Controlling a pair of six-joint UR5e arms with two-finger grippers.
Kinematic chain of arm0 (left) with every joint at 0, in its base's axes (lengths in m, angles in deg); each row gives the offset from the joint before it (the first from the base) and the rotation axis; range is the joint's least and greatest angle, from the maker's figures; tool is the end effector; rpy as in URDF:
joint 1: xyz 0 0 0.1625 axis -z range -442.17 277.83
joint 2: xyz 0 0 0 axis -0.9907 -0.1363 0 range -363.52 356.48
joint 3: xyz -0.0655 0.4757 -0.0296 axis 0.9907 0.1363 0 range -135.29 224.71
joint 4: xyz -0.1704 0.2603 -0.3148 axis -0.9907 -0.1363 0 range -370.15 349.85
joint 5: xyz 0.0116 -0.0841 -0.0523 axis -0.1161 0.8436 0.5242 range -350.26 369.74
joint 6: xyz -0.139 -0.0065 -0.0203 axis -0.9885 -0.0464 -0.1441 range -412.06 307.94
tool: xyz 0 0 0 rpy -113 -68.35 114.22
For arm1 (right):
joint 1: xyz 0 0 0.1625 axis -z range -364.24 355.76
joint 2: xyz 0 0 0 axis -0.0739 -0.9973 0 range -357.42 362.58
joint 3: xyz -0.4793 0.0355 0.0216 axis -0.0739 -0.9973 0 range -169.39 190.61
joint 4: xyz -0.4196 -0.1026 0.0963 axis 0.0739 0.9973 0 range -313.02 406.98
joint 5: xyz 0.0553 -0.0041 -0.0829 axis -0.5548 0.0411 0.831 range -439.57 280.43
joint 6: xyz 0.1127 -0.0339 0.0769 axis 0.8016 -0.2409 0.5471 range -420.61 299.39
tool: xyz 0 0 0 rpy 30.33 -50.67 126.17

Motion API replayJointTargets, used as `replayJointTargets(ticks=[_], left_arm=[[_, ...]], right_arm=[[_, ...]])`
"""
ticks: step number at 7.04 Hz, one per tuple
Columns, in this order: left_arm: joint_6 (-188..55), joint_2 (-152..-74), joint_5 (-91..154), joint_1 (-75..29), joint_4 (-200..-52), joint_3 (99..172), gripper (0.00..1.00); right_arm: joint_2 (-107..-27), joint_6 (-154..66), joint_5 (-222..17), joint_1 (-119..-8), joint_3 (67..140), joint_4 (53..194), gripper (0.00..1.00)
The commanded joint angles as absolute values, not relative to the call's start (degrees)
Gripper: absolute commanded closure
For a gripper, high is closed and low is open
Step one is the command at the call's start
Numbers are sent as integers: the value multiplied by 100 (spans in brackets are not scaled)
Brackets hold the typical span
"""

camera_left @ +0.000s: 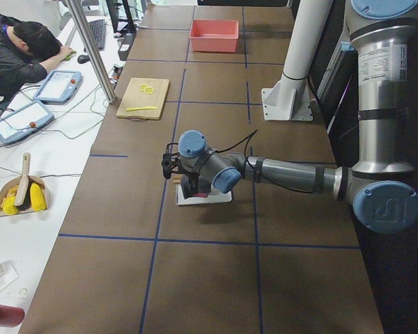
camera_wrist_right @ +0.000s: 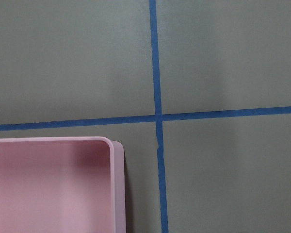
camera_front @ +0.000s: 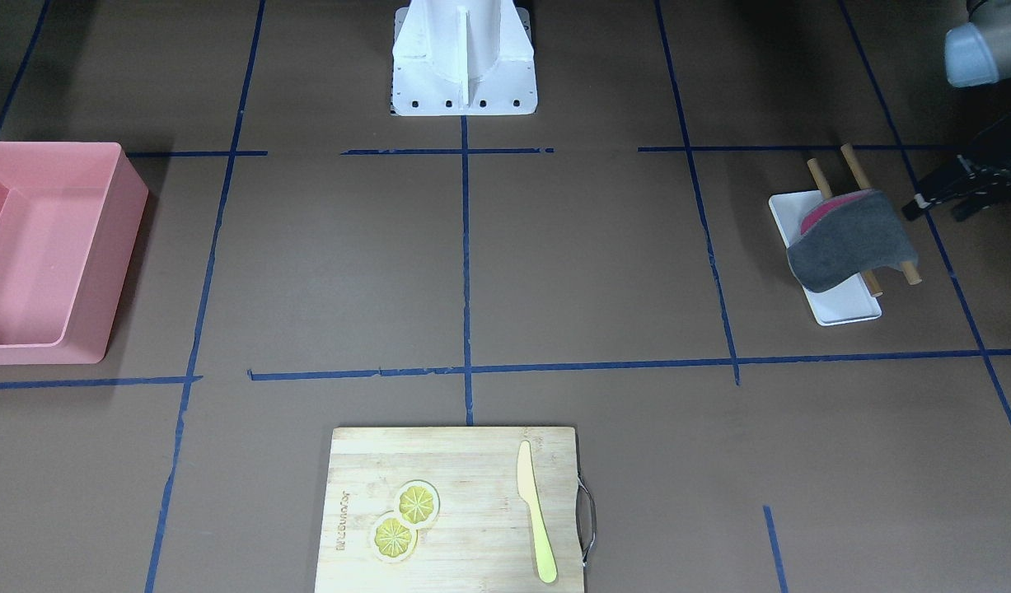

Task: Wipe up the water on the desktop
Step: 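Lower the left gripper onto the grey towel on the white tray and grasp it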

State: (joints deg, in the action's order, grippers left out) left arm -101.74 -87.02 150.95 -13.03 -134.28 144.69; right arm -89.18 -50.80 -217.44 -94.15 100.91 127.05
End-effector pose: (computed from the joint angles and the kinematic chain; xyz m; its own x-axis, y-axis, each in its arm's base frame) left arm 0.1557 -0.4752 0.6239 0.4845 -0.1325 -0.8647 0.1346 0.9880 -0.0759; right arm 0.0283 -0.5198 0.7327 0.6610 0.0597 0.7480 -0.1128 0.9934 0.0203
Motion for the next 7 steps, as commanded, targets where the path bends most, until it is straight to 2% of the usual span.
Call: replayJointTargets(ticks=[1,4,7], left_arm=[[-10462,-8614,15090,-1502,-13671,14412,10],[-10462,-8570,15090,-1502,-13671,14394,40],[-10479,-8535,15090,-1493,-13662,14394,66]], right_arm=[[-8918,-5068,-21747,-9415,10087,12705,0],[-8918,-5059,-21747,-9415,10078,12705,0],[-8918,-5059,-21747,-9415,10070,12705,0]])
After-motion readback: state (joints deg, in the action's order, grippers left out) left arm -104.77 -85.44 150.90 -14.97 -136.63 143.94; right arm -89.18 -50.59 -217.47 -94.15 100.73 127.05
